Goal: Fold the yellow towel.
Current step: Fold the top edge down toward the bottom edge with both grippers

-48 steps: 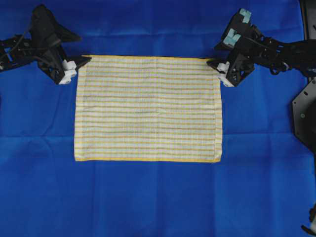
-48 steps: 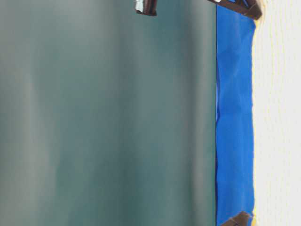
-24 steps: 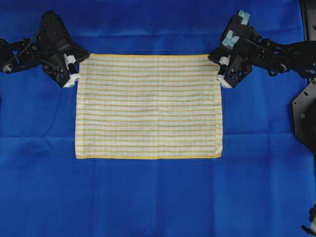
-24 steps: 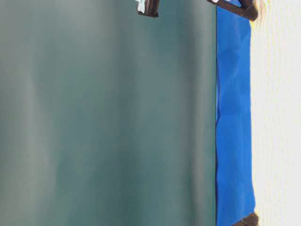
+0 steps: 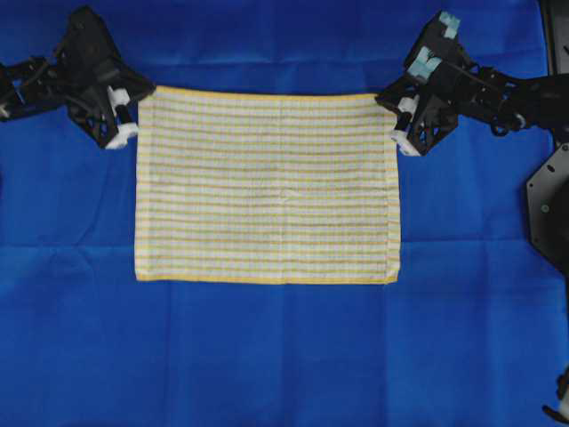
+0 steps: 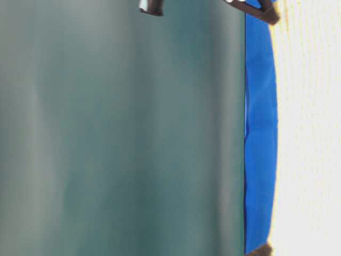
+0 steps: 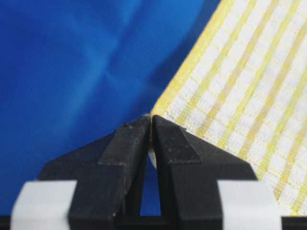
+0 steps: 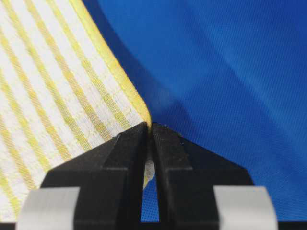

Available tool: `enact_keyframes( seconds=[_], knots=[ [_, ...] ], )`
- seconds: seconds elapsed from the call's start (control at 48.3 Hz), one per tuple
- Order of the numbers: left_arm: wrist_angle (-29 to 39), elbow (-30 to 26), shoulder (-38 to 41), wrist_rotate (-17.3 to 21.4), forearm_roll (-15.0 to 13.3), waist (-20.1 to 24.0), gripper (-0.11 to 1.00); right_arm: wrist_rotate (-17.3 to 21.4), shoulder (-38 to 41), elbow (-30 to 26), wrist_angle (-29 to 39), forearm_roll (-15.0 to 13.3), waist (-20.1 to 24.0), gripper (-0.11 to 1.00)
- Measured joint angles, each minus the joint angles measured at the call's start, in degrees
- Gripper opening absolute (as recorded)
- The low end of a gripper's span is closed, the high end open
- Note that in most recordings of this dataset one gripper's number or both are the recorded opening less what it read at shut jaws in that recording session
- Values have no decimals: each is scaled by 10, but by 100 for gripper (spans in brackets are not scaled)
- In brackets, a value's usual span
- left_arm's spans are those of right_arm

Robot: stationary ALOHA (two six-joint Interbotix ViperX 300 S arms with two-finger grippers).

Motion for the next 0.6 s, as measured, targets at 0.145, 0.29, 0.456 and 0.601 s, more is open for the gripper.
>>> enact_keyframes(
  seconds=[0.145, 0.29, 0.456, 0.601],
  knots=[
    [32, -5, -40, 4, -1, 0, 2, 0, -24, 2, 20, 0, -1, 3],
    [43, -5, -50, 2, -1, 0, 2, 0, -33, 4, 26, 0, 0, 3],
    [47, -4, -53, -4, -3, -9, 2, 0, -34, 4, 31, 0, -1, 3],
    [49, 4, -58, -13, -4, -28, 2, 0, -42, 11, 36, 2, 8, 3]
  ],
)
